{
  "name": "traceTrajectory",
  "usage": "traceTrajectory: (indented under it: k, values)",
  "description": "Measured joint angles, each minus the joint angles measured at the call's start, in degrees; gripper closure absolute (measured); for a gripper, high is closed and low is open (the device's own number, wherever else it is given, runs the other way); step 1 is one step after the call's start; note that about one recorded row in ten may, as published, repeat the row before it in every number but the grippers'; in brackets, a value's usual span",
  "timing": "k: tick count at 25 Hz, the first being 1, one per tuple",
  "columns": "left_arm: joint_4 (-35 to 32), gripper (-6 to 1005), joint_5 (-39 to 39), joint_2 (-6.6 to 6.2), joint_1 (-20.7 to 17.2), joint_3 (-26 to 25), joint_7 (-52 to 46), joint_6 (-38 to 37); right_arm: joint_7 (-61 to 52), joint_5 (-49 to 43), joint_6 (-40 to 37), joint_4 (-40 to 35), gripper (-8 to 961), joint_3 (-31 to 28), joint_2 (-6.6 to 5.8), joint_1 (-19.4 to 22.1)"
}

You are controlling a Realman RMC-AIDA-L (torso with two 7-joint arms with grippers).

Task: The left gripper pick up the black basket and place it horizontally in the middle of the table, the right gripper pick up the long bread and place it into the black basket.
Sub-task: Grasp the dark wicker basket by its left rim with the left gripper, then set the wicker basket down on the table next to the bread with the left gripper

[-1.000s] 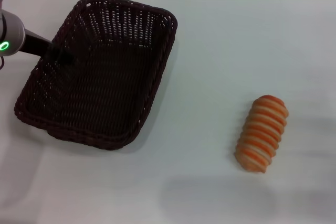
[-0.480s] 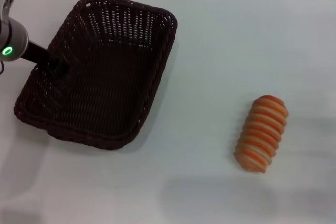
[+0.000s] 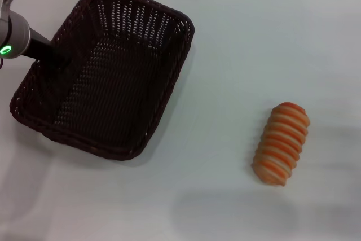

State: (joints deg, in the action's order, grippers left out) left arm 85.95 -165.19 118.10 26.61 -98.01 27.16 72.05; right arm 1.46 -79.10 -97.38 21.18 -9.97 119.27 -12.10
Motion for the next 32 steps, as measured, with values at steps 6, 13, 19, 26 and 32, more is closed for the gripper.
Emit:
traceTrajectory:
  k: [6,13,19,26,32]
  values:
    - [0.03,733,5.89,-0.05,0.52,-1.81,8.98,1.75,0.05,0.00,-0.19,0.00,205,0.06,0.00,0.07]
    - [-0.69,745,16.96,-0.21,4.12,-10.59,22.32,6.28,0.05,0.00,-0.75,0.02,208,0.52,0.11,0.07]
    - [-8.63,798,22.66,-0.57,14.04,-23.57,36.05,17.72,0.08,0.00,-1.42,0.35,211,1.61,0.19,0.31]
    - [-18.98,811,24.06,-1.96,21.80,-26.83,42.90,23.53,0.01,0.00,-4.05,0.88,214,1.79,0.30,1.57]
    - [-21.70,809,24.46,-0.95,25.09,-26.30,46.51,28.18,0.07,0.00,-5.95,1.29,217,2.44,0.28,2.10]
